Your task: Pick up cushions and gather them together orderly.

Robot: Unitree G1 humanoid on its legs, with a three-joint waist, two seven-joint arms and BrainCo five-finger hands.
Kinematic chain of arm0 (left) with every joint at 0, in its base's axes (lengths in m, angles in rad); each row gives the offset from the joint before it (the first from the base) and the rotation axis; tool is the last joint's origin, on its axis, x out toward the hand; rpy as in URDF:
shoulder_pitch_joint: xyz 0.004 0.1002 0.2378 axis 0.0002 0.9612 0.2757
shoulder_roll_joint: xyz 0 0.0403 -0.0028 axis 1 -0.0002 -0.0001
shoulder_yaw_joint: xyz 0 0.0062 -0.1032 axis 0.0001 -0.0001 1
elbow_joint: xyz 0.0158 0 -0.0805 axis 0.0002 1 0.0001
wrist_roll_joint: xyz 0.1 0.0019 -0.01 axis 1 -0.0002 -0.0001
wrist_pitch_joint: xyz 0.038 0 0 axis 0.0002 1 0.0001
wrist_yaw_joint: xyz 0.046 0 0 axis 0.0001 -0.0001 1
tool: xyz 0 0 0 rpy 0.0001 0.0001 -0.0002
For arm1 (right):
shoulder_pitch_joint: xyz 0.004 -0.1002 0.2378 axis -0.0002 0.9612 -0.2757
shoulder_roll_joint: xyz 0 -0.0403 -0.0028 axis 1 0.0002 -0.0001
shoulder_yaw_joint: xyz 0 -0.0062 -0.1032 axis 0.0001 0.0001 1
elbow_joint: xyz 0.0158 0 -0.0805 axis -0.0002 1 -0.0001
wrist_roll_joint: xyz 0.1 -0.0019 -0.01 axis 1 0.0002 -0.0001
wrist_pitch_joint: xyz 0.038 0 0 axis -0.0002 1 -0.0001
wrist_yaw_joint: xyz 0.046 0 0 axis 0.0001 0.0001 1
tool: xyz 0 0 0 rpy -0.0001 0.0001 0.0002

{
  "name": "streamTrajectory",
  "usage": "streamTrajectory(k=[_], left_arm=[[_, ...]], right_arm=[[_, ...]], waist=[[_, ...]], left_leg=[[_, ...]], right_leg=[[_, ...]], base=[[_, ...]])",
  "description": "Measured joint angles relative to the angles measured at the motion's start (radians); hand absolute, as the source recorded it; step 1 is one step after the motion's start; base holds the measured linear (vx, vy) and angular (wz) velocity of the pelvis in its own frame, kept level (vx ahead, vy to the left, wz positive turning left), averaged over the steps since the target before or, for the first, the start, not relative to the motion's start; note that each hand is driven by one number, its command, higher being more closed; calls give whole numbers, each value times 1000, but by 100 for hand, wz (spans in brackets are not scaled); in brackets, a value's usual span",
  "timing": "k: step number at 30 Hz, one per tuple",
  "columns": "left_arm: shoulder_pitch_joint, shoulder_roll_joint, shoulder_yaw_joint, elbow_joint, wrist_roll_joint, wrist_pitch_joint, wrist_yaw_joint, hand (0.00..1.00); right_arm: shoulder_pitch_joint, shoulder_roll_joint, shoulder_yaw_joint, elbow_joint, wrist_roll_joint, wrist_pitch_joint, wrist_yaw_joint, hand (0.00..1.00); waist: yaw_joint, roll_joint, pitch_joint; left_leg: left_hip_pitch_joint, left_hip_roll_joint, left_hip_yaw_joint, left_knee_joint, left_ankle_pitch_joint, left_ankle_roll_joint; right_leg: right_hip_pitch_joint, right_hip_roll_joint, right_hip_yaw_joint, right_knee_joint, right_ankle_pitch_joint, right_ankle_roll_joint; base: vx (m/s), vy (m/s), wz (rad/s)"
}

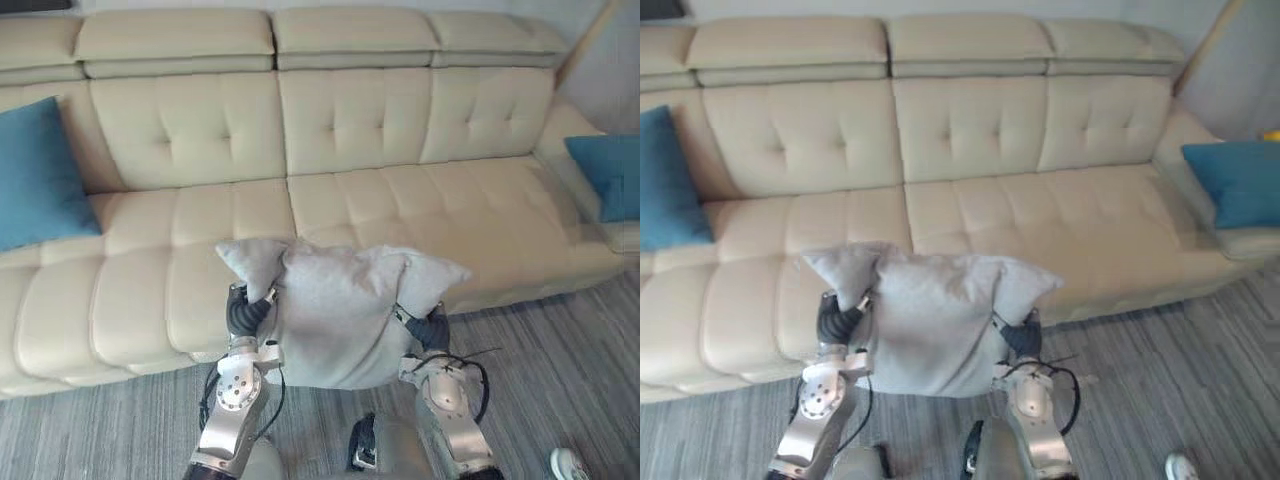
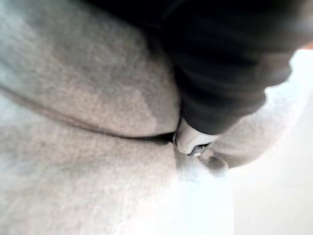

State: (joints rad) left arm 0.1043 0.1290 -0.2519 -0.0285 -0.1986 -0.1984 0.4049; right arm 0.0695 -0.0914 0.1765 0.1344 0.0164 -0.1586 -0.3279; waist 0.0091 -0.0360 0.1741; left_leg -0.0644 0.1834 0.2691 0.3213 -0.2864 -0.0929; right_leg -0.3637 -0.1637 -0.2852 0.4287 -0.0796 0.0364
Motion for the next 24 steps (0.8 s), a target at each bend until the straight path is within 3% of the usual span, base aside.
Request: streamTrajectory(k=[2, 3, 4, 5, 6, 8, 9, 10, 11, 13, 15, 17, 18, 19, 20, 21, 23, 24], left_arm=[[-1, 10, -1, 0, 0, 1, 0, 100], [-1, 11, -9, 1, 0, 6, 0, 100], [-2, 12, -16, 3, 0, 7, -1, 100], [-4, -4, -34, 14, 0, 9, -2, 100], [1, -28, -47, 25, 1, 11, -7, 100], [-4, -41, -51, 32, 0, 11, -18, 100], [-7, -45, -50, 34, -1, 11, -18, 100], [-9, -49, -51, 43, -3, 11, -20, 100], [-9, -50, -52, 48, -3, 11, -21, 100], [-12, -50, -56, 53, -3, 11, -37, 100], [-18, -49, -57, 52, -7, 10, -39, 100], [-26, -50, -65, 52, -11, 11, -42, 100], [-31, -50, -70, 52, -11, 11, -42, 100], [-34, -51, -73, 52, -11, 11, -42, 100], [-34, -56, -74, 51, -11, 10, -42, 100], [-37, -41, -74, 53, -11, 11, -42, 100], [-39, -10, -74, 53, -10, 12, -42, 100], [-38, 3, -74, 53, -10, 13, -42, 100]], right_arm=[[-6, -9, 0, 0, -1, 2, 4, 100], [-5, -19, 0, 0, -1, 3, 4, 100], [-4, -28, -1, 0, -1, 3, 4, 100], [-5, -53, -5, 1, -2, 4, 3, 100], [4, -88, -10, 0, -2, 6, 3, 100], [10, -97, -13, 0, -2, 14, 3, 100], [14, -96, -13, -1, -1, 15, 4, 100], [25, -97, -13, -5, 0, 15, 4, 100], [31, -97, -14, -11, 3, 15, 4, 100], [56, -97, -24, -76, 5, 15, 1, 100], [60, -96, -37, -111, 5, 15, 0, 100], [51, -96, -56, -120, 4, 14, -3, 100], [49, -96, -59, -120, 4, 14, -7, 100], [49, -97, -61, -120, 3, 14, -10, 100], [48, -100, -62, -118, 3, 14, -12, 100], [45, -77, -62, -100, 2, 16, -13, 100], [44, -41, -63, -74, -1, 17, -13, 100], [41, -23, -64, -66, -5, 20, -13, 100]], waist=[[-12, -7, -7], [-25, -30, -19], [-31, -35, -21], [-35, -1, -20], [-34, 64, -46], [-34, 95, -57], [-27, 102, -55], [-22, 101, -54], [-16, 99, -52], [-5, 96, -51], [-2, 94, -51], [6, 92, -50], [7, 91, -50], [7, 96, -52], [9, 113, -59], [10, 98, -59], [16, 52, -63], [24, 40, -61]], left_leg=[[23, -16, -3, -37, 5, -10], [43, -42, -12, -55, -1, -32], [53, -55, -26, -55, -12, -54], [65, -39, -46, -49, -27, -77], [45, 5, -86, -29, -27, -80], [-13, 50, -149, 89, -22, -84], [-68, 83, -181, 227, 3, -78], [-143, 123, -196, 406, 90, -54], [-173, 141, -193, 478, 120, -44], [-258, 160, -126, 642, 102, -2], [-288, 148, -71, 601, 71, 34], [-289, 112, -60, 422, 57, 36], [-278, 86, -69, 296, 65, 34], [-265, 69, -83, 199, 105, 35], [-245, 55, -110, 82, 218, 21], [-215, 36, -127, 39, 196, -5], [-185, -11, -116, -15, 209, 12], [-159, -31, -111, -38, 213, 17]], right_leg=[[15, 33, 53, -266, 108, 35], [28, 28, 109, -351, 149, 35], [31, 23, 134, -349, 188, 11], [21, 33, 143, -291, 226, -20], [-3, 61, 97, -223, 163, -35], [3, 87, 51, -186, 100, -56], [36, 108, 28, -183, 83, -72], [94, 126, 2, -199, 63, -89], [126, 129, -9, -214, 55, -96], [212, 126, -28, -265, 42, -101], [247, 111, -40, -291, 40, -97], [278, 90, -59, -307, 40, -96], [293, 77, -68, -310, 35, -76], [299, 74, -72, -309, 29, -56], [306, 82, -71, -310, 25, -30], [317, 76, -65, -319, 24, -9], [335, 39, -62, -348, 37, 13], [351, 25, -57, -358, 38, 14]], base=[[241, -38, -4], [333, -142, 37], [429, -228, 49], [377, -205, 47], [384, -178, 44], [357, -170, 38], [471, -267, 41], [382, -207, 35], [428, -193, 39], [294, -78, 33], [217, 17, 29], [187, 104, 26], [166, 182, 24], [158, 218, 20], [145, 259, 20], [131, 238, 21], [107, 189, 17], [58, 125, 5]])
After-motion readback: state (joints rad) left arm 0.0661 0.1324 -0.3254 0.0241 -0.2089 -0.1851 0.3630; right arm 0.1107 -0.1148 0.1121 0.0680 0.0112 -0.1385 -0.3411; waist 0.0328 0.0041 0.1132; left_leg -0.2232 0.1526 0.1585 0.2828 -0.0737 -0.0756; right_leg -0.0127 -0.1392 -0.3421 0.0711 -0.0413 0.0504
